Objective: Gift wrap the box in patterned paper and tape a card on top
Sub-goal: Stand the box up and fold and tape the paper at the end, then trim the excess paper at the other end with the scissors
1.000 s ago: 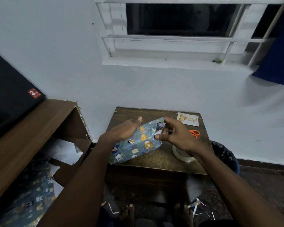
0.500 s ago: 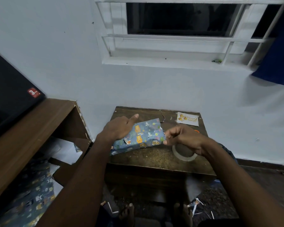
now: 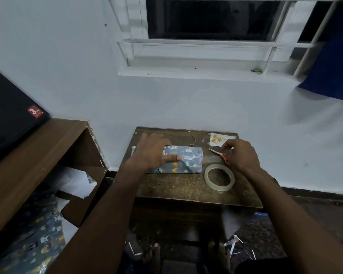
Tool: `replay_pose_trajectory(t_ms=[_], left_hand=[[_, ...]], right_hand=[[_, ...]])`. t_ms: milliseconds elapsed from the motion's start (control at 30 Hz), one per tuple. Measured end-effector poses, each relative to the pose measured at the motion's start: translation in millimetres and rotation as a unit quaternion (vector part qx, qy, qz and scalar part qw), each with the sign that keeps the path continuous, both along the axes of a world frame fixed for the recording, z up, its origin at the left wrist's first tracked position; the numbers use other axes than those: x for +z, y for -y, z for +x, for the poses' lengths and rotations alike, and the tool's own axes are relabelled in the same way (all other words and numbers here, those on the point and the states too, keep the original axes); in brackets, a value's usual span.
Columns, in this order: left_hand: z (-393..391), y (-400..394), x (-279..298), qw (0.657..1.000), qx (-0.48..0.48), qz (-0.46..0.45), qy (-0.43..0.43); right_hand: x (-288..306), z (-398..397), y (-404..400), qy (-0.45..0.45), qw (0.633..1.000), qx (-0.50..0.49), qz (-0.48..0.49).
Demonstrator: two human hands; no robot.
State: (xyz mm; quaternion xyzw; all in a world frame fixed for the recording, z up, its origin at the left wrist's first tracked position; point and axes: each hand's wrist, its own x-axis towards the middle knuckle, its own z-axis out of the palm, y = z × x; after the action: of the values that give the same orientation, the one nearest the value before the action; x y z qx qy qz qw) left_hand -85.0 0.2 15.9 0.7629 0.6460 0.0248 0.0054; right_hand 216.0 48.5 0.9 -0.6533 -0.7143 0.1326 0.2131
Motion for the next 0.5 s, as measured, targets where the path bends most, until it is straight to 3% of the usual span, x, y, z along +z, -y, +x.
replay_pose_trajectory(t_ms=[100, 200, 400, 500], left_hand=[[2.0, 2.4, -0.6, 0.999, -0.015, -0.013, 0.036], [4.0, 4.9, -1.2, 0.995, -0.055, 0.004, 0.088], [29.4, 3.6, -10.2, 0.995, -0.072, -0.021, 0.064], [28.4, 1.1, -8.0, 0.993, -0.063, -0.033, 0.095]], right_hand=[[-12.2, -0.2, -4.2, 0.081, 0.997, 0.017, -0.009], [-19.4, -1.0, -5.3, 0.102, 0.995, 0.023, -0.001], [-17.0, -5.2, -3.9, 0.146, 0.989, -0.006, 0.011], [-17.2, -5.6, -4.1, 0.205, 0.978, -0.016, 0.014]])
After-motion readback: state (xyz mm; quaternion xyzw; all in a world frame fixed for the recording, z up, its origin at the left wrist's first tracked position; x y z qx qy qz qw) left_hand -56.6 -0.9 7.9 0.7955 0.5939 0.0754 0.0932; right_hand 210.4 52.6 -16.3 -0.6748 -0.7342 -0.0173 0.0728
